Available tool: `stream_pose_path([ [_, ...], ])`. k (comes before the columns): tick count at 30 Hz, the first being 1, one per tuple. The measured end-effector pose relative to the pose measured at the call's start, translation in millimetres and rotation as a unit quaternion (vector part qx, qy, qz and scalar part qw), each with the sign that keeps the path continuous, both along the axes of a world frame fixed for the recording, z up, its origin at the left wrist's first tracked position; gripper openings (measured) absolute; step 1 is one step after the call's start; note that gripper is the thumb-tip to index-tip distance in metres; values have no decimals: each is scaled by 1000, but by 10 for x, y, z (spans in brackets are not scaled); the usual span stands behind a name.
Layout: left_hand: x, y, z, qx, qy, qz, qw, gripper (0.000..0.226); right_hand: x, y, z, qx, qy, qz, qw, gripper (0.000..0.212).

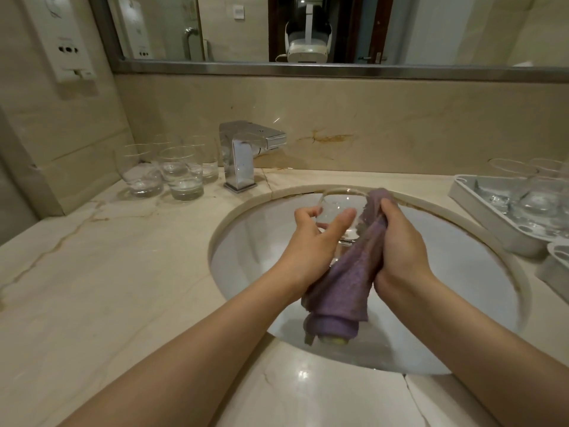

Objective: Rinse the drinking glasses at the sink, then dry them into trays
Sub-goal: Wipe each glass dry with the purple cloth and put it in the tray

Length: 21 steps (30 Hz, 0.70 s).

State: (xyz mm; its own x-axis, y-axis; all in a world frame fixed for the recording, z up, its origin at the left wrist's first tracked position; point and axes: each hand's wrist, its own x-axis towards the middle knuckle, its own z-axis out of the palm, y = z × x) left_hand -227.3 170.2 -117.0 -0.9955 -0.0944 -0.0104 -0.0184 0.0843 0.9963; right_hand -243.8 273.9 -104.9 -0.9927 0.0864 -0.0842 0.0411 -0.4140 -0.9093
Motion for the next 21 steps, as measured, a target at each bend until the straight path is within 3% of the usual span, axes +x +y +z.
stream_pose_path([
  [2, 9, 23, -2, 49, -18, 21, 998, 67, 69, -39, 13, 121, 112, -38, 986, 16],
  [4, 12, 25, 15, 113, -16, 18, 993, 58, 163, -104, -33, 278, 252, -63, 925, 34],
  [6, 25, -6, 55, 138, 17, -15, 990, 46, 185, -136, -115, 330, 342, -83, 876, 56],
  [7, 25, -23, 64, 160, 26, -35, 986, 46, 166, -121, -133, 318, 363, -93, 871, 58],
  [10, 29, -51, 85, 217, 7, -85, 973, 74, 78, -13, -32, 216, 316, -98, 919, 50],
  [14, 70, -52, 125, 230, 19, -144, 962, 59, -77, 120, 132, 42, 198, -14, 979, 20],
  [17, 68, -129, 165, 213, 61, -151, 963, 63, -158, 226, 216, 65, 181, 2, 981, 25],
  [21, 67, -266, 255, 165, 87, -165, 969, 64, -222, 414, 296, 198, 247, -19, 948, 32],
])
